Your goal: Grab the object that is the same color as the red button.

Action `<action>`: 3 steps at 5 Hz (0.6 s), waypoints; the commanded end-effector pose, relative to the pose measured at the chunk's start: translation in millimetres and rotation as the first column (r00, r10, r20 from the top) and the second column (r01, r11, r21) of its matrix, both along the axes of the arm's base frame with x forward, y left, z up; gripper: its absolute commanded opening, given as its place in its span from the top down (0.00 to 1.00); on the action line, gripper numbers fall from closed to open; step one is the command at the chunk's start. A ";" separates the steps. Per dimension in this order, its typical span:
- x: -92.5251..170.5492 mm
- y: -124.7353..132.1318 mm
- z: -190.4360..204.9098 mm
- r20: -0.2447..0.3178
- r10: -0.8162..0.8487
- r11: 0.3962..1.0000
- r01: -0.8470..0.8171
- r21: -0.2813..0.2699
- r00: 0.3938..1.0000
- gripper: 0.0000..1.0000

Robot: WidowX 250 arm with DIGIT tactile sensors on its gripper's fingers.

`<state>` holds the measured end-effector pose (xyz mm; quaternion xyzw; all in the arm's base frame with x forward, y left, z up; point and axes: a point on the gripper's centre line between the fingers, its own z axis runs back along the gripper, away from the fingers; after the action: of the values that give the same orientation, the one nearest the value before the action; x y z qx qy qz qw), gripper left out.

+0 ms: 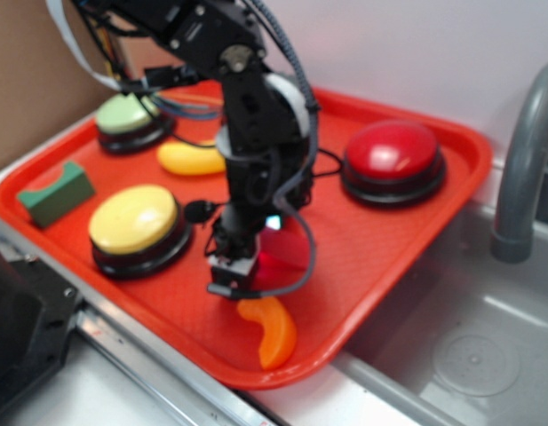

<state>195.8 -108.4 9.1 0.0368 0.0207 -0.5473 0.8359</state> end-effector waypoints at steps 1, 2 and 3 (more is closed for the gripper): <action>-22.6 5.6 -7.6 -0.012 0.033 0.999 -0.033 0.022 0.999 1.00; -24.7 7.3 34.5 0.063 0.132 0.989 -0.136 0.060 0.989 1.00; -0.1 6.9 81.0 0.160 0.374 0.927 -0.374 -0.032 0.914 1.00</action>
<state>201.9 -94.1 79.6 0.0758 -0.0156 -0.3795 0.9220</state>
